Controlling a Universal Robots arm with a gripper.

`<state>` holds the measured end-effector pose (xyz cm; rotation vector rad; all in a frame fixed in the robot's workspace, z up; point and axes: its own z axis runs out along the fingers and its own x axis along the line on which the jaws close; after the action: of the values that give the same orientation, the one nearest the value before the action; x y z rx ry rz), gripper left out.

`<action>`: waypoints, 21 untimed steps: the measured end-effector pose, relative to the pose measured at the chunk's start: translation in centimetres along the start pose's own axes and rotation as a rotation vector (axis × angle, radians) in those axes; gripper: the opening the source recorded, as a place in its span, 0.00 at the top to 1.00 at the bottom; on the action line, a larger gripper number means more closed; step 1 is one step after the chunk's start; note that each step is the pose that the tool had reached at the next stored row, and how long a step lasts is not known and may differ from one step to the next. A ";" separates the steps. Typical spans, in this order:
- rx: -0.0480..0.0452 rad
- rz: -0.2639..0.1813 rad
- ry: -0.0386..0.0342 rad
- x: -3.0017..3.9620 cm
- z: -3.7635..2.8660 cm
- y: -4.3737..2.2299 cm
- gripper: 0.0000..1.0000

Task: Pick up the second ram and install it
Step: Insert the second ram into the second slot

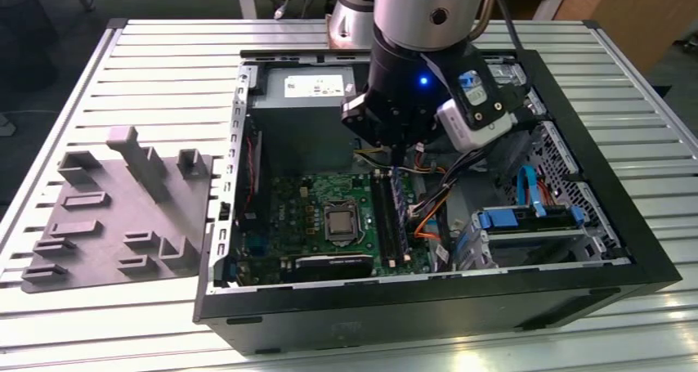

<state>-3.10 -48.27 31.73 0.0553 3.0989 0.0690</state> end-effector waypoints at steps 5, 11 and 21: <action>0.0001 0.000 0.0001 0.02 0.13 -0.01 0.89; 0.0001 0.000 0.0000 0.03 0.32 -0.01 0.89; 0.0000 0.000 0.0000 0.05 0.51 -0.02 0.89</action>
<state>-3.12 -48.27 31.22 0.0553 3.0989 0.0690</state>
